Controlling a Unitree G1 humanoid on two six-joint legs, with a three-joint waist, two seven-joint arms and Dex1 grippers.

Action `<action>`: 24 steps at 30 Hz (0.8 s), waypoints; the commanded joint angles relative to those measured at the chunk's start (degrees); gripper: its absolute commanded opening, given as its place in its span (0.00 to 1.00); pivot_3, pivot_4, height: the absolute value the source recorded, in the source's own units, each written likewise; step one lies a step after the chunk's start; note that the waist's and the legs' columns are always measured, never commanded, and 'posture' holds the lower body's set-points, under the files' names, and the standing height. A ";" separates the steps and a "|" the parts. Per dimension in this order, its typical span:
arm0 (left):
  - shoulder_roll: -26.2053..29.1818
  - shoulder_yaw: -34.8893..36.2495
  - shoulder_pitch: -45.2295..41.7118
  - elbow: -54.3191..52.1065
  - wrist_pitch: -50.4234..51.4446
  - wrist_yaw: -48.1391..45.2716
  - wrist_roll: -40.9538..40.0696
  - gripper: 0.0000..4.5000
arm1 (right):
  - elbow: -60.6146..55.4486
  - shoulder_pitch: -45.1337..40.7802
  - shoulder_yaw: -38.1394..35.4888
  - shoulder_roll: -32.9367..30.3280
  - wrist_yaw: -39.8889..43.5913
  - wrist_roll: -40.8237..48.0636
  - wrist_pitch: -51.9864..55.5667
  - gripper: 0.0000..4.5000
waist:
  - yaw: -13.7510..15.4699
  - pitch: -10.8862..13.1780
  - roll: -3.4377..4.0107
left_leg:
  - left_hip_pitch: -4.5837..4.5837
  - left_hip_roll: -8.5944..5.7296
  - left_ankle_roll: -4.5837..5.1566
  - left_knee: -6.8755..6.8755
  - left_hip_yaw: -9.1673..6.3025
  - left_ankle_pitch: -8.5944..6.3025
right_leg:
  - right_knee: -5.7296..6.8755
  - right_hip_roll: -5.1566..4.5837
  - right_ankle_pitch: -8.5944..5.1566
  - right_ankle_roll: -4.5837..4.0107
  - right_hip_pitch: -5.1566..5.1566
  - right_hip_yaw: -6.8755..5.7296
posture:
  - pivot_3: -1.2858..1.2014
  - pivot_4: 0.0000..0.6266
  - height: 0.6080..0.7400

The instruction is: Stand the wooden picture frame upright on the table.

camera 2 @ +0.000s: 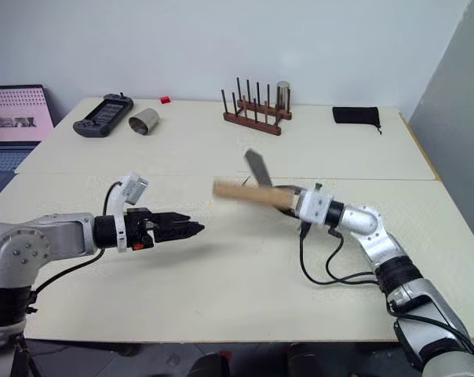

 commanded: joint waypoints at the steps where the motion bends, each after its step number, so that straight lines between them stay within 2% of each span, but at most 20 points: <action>1: -2.34 0.29 2.64 -6.51 -9.82 4.13 9.19 1.00 | -6.99 -0.81 -5.57 1.57 2.90 11.28 21.59 0.30 | 0.06 0.01 0.01 | -0.01 0.00 0.00 -0.01 -0.04 0.00 | -0.02 0.01 -0.02 -0.01 0.01 -0.07 | 0.52 0.24 1.00; 7: -5.67 -0.51 6.53 -8.90 -17.82 4.86 16.97 1.00 | -2.54 -3.76 -8.03 4.21 6.97 12.87 37.92 0.30 | 0.14 0.04 0.04 | -0.08 0.00 0.02 -0.06 -0.08 -0.01 | -0.11 0.02 -0.08 -0.04 0.02 -0.23 | 0.52 0.24 1.00; 17: -7.07 -0.86 8.61 -10.57 -18.18 3.04 19.10 1.00 | 7.34 -7.71 -8.39 7.90 10.96 5.49 39.49 0.30 | -0.04 0.08 0.05 | -0.11 -0.01 0.03 -0.10 -0.14 -0.02 | -0.15 0.02 -0.10 -0.01 0.02 -0.34 | 0.52 0.24 1.00; 18: -7.22 -1.07 8.77 -10.70 -18.25 3.12 19.41 1.00 | 7.35 -7.45 -7.93 7.99 11.47 4.65 39.04 0.38 | -0.05 0.08 0.06 | -0.12 0.00 0.03 -0.10 -0.16 -0.02 | -0.15 0.02 -0.10 -0.01 0.02 -0.36 | 0.52 0.24 1.00; 24: -7.97 -2.28 9.24 -9.94 -18.98 2.48 21.63 1.00 | 6.66 -5.93 -8.49 8.83 11.30 1.51 39.16 0.69 | -0.06 0.08 0.06 | -0.11 0.00 0.03 -0.11 -0.18 -0.02 | -0.15 0.02 -0.10 -0.01 0.03 -0.40 | 0.52 0.24 1.00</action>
